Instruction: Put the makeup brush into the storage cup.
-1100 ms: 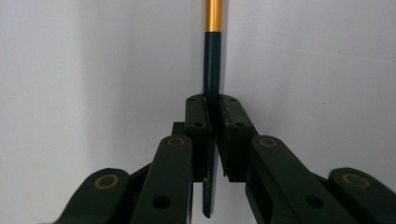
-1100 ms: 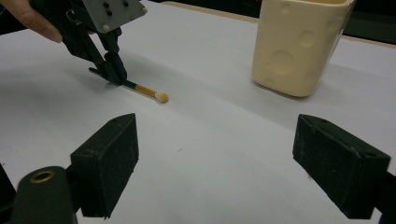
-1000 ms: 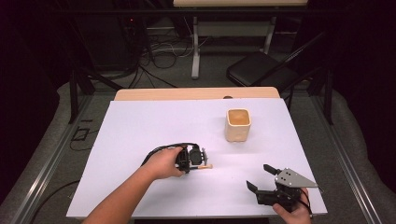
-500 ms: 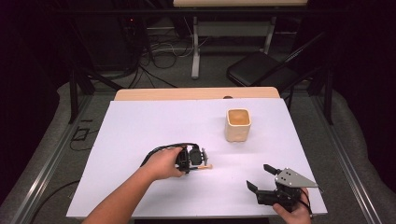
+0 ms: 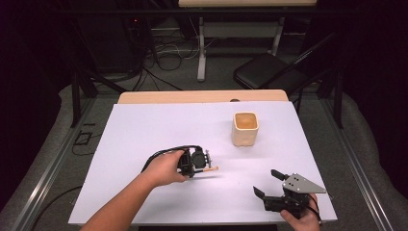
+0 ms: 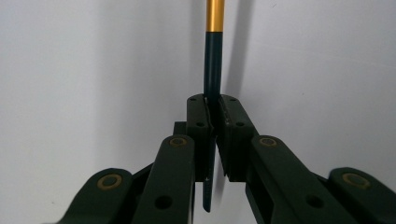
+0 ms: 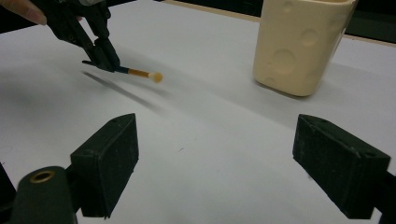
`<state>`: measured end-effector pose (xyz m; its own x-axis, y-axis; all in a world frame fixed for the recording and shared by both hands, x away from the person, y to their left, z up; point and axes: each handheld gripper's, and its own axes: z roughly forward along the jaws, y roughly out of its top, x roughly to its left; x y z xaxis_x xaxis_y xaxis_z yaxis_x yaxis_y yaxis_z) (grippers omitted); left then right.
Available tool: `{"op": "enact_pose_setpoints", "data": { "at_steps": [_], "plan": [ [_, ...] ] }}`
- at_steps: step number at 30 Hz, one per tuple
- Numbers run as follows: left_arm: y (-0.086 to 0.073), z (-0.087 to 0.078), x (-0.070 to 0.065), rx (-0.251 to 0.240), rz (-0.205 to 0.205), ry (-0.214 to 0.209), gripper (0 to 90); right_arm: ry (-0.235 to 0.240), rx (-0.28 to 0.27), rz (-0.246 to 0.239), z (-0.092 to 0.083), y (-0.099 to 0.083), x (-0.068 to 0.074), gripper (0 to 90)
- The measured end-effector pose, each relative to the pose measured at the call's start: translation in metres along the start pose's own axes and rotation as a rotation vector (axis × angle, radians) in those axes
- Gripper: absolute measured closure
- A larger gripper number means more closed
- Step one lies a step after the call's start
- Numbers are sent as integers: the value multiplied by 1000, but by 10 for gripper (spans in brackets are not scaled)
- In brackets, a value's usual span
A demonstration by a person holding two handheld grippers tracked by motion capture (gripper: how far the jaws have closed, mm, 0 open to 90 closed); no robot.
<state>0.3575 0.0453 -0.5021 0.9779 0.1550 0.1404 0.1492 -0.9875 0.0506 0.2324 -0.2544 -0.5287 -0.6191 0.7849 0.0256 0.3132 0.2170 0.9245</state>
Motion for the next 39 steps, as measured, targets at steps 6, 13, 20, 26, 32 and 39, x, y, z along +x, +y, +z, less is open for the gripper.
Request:
{"op": "enact_pose_setpoints", "data": {
  "at_steps": [6,13,20,26,32,39],
  "plan": [
    [-5,-11,2,-40,-19,-3,835,0,-1,2,1,0,0,140],
    [-7,-12,3,-53,-21,-5,834,1,3,4,1,0,0,140],
    [-10,-16,4,-94,-49,-5,834,-2,3,6,1,0,0,140],
    [-14,-24,7,-129,-82,-8,834,-2,5,6,1,0,0,140],
    [-21,-26,8,-194,-121,-25,835,-2,6,7,1,0,0,140],
    [-29,-30,6,-295,-171,-46,834,-3,7,7,1,0,0,140]
  ]
}}
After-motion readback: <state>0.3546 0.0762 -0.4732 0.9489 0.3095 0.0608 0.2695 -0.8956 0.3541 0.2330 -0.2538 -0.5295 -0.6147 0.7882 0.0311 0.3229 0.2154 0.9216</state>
